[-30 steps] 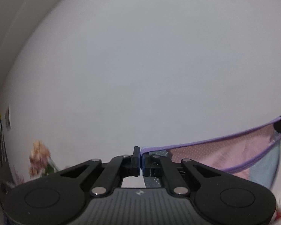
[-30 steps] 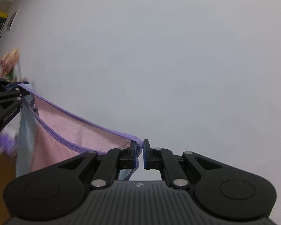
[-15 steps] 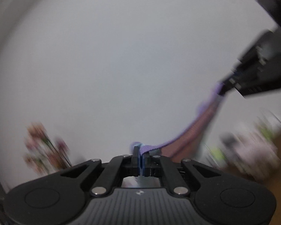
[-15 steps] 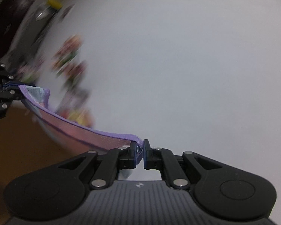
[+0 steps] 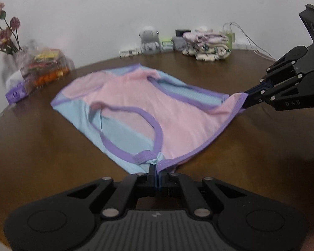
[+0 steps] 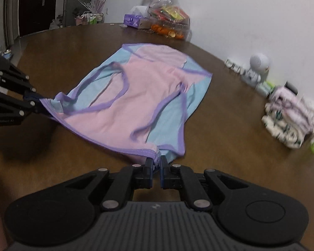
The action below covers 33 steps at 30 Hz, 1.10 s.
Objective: Fold clothes
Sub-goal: 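Lift the garment high with both grippers and lay it flat on the table, then open both grippers and release the garment onto the table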
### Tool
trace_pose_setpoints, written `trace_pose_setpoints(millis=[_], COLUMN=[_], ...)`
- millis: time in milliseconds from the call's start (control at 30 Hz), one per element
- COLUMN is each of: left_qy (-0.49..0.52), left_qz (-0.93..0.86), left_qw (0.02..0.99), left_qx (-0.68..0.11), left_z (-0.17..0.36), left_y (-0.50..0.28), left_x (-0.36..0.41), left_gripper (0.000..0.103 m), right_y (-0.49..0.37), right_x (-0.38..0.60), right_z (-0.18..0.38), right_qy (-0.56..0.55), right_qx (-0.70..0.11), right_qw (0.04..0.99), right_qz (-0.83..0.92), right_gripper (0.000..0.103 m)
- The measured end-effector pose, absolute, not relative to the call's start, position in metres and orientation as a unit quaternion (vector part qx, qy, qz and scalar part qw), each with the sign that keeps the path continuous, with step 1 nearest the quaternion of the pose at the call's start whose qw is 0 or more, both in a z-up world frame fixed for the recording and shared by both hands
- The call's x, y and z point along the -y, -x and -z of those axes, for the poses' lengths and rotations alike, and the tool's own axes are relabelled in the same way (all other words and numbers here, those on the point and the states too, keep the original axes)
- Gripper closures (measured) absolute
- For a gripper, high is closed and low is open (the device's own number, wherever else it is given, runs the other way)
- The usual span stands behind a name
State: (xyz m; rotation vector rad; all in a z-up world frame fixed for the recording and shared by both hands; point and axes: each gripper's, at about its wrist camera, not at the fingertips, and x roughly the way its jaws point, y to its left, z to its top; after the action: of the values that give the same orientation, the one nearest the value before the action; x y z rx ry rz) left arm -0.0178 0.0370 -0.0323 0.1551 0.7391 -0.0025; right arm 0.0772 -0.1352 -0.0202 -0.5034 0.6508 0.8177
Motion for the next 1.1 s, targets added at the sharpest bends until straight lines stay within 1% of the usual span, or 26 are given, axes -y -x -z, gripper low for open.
trace_pose_setpoints(millis=[100, 167, 200, 233, 267, 300, 333, 433, 500, 533, 633, 767, 800, 833, 867, 900, 933, 1000, 1033, 1067, 1100], left_qy=[-0.071, -0.07, -0.069, -0.068, -0.064, -0.054, -0.043, -0.017, -0.003, 0.003, 0.011, -0.018, -0.027, -0.036, -0.043, -0.051, -0.059, -0.058, -0.054, -0.048, -0.042], left_qz=[-0.001, 0.005, 0.011, 0.022, 0.037, 0.057, 0.078, 0.129, 0.131, 0.128, 0.118, 0.12, 0.123, 0.124, 0.125, 0.126, 0.127, 0.123, 0.12, 0.116, 0.112], left_qw=[0.928, 0.927, 0.927, 0.925, 0.925, 0.923, 0.921, 0.916, 0.92, 0.922, 0.929, 0.924, 0.92, 0.916, 0.911, 0.906, 0.901, 0.896, 0.896, 0.895, 0.895], left_qx=[-0.365, -0.367, -0.37, -0.372, -0.373, -0.376, -0.378, -0.38, -0.37, -0.365, -0.351, -0.363, -0.371, -0.38, -0.39, -0.4, -0.41, -0.422, -0.425, -0.428, -0.43], left_z=[0.034, 0.032, 0.031, 0.028, 0.025, 0.021, 0.017, 0.005, -0.003, -0.006, -0.013, -0.009, -0.007, -0.004, -0.001, 0.003, 0.006, 0.01, 0.012, 0.013, 0.014], left_y=[0.024, 0.032, 0.033, 0.036, 0.039, 0.043, 0.047, 0.054, 0.051, 0.048, 0.034, 0.008, 0.002, -0.003, -0.007, -0.01, -0.014, -0.016, -0.017, -0.016, -0.016], left_x=[-0.039, -0.041, -0.042, -0.044, -0.047, -0.052, -0.056, -0.071, -0.081, -0.084, -0.091, -0.088, -0.086, -0.086, -0.085, -0.085, -0.085, -0.089, -0.092, -0.095, -0.098], left_gripper=[0.101, 0.099, 0.094, 0.086, 0.08, 0.066, 0.057, 0.054, 0.051, 0.05, 0.051, 0.053, 0.056, 0.065, 0.071, 0.083, 0.091, 0.093, 0.096, 0.098, 0.099], right_y=[-0.085, -0.082, -0.081, -0.083, -0.084, -0.085, -0.085, -0.093, -0.103, -0.107, -0.116, -0.128, -0.132, -0.137, -0.142, -0.147, -0.151, -0.155, -0.156, -0.157, -0.158], right_x=[0.141, 0.146, 0.148, 0.151, 0.155, 0.16, 0.167, 0.188, 0.198, 0.196, 0.182, 0.149, 0.143, 0.138, 0.136, 0.134, 0.133, 0.132, 0.132, 0.133, 0.133], right_z=[0.023, 0.03, 0.032, 0.032, 0.031, 0.028, 0.025, 0.013, 0.008, 0.007, 0.005, 0.009, 0.011, 0.013, 0.014, 0.016, 0.017, 0.02, 0.021, 0.022, 0.023], right_qy=[0.226, 0.215, 0.208, 0.197, 0.18, 0.161, 0.138, 0.068, 0.023, 0.019, 0.026, 0.082, 0.098, 0.107, 0.11, 0.111, 0.113, 0.114, 0.118, 0.122, 0.126], right_qx=[-0.322, -0.334, -0.339, -0.344, -0.351, -0.358, -0.362, -0.368, -0.369, -0.366, -0.355, -0.347, -0.347, -0.353, -0.363, -0.373, -0.382, -0.397, -0.403, -0.409, -0.414], right_qw=[0.834, 0.83, 0.829, 0.829, 0.828, 0.827, 0.827, 0.829, 0.83, 0.832, 0.836, 0.82, 0.816, 0.81, 0.801, 0.792, 0.784, 0.764, 0.758, 0.752, 0.747], right_qz=[-0.388, -0.392, -0.393, -0.395, -0.399, -0.403, -0.407, -0.416, -0.417, -0.416, -0.417, -0.447, -0.453, -0.457, -0.463, -0.47, -0.477, -0.495, -0.499, -0.502, -0.505], right_gripper=[0.098, 0.096, 0.093, 0.087, 0.084, 0.073, 0.065, 0.062, 0.062, 0.062, 0.065, 0.065, 0.065, 0.066, 0.066, 0.07, 0.072, 0.072, 0.074, 0.079, 0.086])
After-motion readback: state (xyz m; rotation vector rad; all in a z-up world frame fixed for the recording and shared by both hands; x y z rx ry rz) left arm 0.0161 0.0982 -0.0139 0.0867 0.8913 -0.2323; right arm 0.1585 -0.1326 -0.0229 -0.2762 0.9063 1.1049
